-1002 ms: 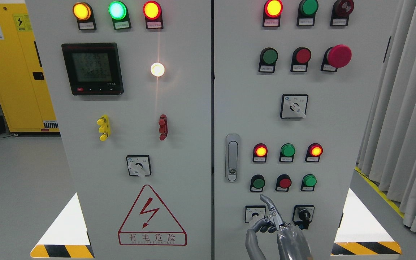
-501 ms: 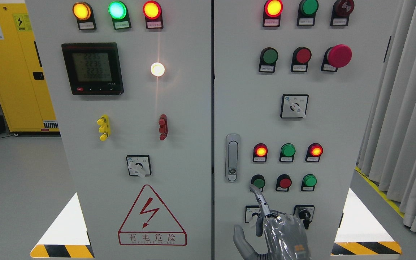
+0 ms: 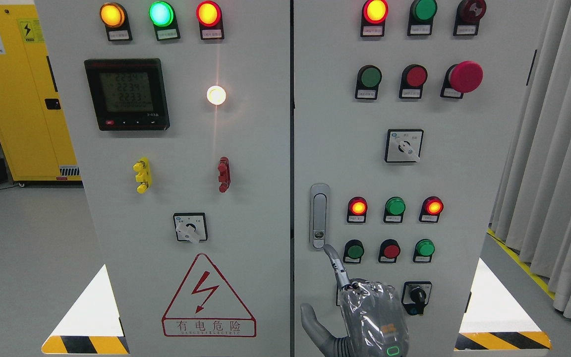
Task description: Release door handle
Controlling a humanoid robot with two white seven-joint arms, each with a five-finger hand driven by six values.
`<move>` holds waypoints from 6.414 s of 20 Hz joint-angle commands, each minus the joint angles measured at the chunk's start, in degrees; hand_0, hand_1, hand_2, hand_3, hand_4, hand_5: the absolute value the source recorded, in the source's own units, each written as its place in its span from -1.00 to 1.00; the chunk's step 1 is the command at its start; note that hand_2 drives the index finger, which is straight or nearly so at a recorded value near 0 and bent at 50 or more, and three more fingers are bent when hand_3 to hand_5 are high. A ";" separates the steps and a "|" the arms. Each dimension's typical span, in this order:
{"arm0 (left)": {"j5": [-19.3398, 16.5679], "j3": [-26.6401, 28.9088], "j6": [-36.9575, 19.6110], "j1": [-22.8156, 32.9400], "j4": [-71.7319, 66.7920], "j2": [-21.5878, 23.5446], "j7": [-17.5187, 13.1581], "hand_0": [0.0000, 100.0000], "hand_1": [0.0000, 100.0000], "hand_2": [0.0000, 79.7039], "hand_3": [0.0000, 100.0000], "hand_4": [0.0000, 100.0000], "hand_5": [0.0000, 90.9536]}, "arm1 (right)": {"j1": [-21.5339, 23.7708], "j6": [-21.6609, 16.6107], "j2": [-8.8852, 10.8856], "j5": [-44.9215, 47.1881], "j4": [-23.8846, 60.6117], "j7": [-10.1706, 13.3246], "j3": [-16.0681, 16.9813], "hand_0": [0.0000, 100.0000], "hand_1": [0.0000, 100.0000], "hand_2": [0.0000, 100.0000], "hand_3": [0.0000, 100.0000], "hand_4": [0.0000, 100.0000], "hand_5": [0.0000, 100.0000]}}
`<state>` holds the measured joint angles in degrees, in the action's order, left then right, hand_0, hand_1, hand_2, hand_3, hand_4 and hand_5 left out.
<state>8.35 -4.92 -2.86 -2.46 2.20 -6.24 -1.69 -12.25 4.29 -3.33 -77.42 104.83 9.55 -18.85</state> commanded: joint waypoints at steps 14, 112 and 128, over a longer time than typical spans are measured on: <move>0.00 0.00 -0.04 0.00 0.00 0.00 0.02 -0.76 0.11 -1.00 -1.00 -1.00 -1.00 | -4.45 4.93 -2.29 -4.05 -7.10 -0.06 -2.33 -0.29 -0.38 -1.00 1.00 1.00 1.00; 0.00 0.00 -0.04 0.00 0.00 0.00 0.02 -0.76 0.11 -1.00 -1.00 -1.00 -1.00 | -2.96 7.05 -2.20 -3.09 -2.71 -1.38 -1.98 -0.31 -0.37 -0.94 1.00 1.00 1.00; 0.00 0.00 -0.04 0.00 0.00 0.00 0.02 -0.76 0.11 -1.00 -1.00 -1.00 -1.00 | -3.05 6.78 -2.12 -0.89 -0.51 -2.08 -1.28 0.01 -0.55 0.76 1.00 0.94 0.93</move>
<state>8.35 -4.92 -2.86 -2.46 2.20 -6.24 -1.69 -14.96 11.11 -5.44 -79.40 102.43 8.14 -20.40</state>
